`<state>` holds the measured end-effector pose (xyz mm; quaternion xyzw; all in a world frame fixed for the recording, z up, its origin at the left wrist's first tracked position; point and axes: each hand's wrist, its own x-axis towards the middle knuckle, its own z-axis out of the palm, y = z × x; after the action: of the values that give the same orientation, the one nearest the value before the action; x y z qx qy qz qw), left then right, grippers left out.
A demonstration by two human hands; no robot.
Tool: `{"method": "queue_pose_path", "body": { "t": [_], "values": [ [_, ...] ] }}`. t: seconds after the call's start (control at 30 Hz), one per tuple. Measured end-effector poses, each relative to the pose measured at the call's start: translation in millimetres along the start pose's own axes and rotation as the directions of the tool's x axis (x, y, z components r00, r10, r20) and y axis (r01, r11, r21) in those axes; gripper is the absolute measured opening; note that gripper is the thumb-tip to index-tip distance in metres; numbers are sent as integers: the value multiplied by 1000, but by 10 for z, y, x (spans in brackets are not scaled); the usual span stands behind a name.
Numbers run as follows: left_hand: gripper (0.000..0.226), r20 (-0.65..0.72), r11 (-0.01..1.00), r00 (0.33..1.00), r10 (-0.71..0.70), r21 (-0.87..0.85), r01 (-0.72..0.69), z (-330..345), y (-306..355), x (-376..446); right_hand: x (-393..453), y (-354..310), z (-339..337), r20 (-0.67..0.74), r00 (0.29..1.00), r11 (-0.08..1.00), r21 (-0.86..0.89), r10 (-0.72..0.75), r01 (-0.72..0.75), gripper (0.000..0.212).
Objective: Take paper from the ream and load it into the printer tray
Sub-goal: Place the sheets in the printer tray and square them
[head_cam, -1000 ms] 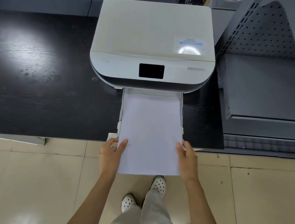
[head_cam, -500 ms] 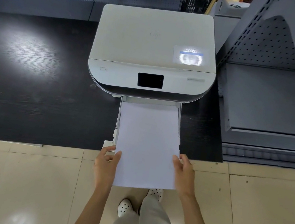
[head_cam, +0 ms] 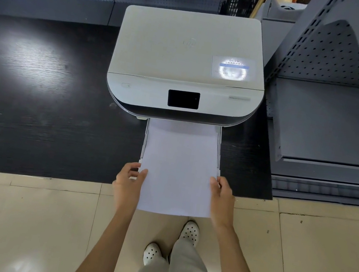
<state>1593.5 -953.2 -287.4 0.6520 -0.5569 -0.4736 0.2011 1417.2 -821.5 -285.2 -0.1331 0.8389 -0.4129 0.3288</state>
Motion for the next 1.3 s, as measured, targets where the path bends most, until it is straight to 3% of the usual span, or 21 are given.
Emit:
{"method": "queue_pose_path", "body": {
  "t": [0.23, 0.53, 1.0, 1.17, 1.3],
  "values": [
    [31, -39, 998, 999, 36, 46, -35, 104, 128, 146, 156, -124, 16, 2, 1000, 997, -75, -9, 9, 23],
    [39, -76, 995, 995, 61, 78, -55, 213, 243, 344, 377, -235, -15, 46, 999, 996, -87, 2, 2, 43],
    [34, -136, 978, 987, 81, 201, -52, 373, 393, 597, 707, -382, 1, 100, 994, 972, -234, 40, -15, 39],
    [40, -142, 972, 986, 90, 229, -56, 405, 417, 668, 795, -423, 25, 83, 996, 970, -241, 17, 4, 55],
    [41, -139, 971, 986, 86, 234, -52, 428, 424, 721, 841, -444, 21, 85, 996, 967, -256, 14, 8, 55]
  ]
}}
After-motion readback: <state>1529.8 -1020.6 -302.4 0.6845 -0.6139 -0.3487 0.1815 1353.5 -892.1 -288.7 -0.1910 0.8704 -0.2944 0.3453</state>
